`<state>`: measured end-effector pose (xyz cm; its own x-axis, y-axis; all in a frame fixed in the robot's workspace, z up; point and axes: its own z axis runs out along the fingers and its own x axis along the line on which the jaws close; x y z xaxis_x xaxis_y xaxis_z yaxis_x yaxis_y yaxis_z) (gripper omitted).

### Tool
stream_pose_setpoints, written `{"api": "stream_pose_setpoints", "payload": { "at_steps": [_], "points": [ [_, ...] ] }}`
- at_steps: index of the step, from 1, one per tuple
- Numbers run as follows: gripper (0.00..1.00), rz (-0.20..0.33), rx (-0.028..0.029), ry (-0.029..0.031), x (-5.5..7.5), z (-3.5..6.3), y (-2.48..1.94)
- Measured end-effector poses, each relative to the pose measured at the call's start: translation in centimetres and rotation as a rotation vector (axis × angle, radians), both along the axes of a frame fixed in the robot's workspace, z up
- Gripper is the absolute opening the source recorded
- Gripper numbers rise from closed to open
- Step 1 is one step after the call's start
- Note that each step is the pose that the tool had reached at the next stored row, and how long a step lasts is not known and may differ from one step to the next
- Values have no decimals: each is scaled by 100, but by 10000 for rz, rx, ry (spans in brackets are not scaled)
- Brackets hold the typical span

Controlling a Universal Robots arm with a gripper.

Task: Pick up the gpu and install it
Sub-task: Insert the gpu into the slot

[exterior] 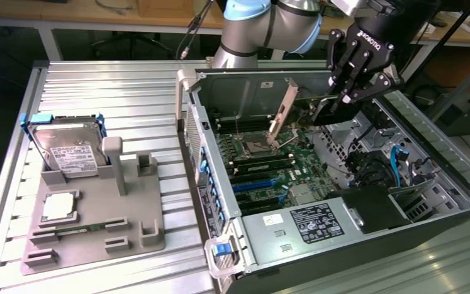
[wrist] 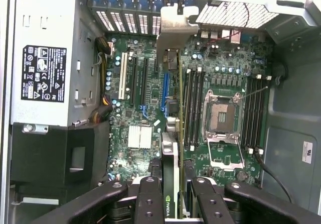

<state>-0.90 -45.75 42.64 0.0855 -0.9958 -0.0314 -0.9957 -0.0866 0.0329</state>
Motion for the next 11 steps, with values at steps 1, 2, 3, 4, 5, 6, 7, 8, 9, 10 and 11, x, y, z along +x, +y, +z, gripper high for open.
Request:
{"api": "stream_pose_setpoints", "payload": {
  "at_steps": [1, 2, 3, 4, 5, 6, 7, 8, 9, 10, 11],
  "points": [
    [27, 0, 0, 0, -10, -1, 0],
    [27, 0, 1, -1, -21, -1, 0],
    [27, 0, 1, -2, -33, -2, 0],
    [27, 0, 1, -2, -43, -2, 0],
    [27, 0, 2, -2, -54, -3, 0],
    [27, 1, 1, -2, -63, -3, 0],
    [27, 1, 1, -2, -75, -4, 0],
    [27, 0, 1, -3, -96, -5, 0],
    [27, 0, 2, -3, -106, -6, 0],
    [27, 0, 1, -4, -117, -6, 0],
    [27, 0, 2, -4, -130, -7, 0]
  ]
}}
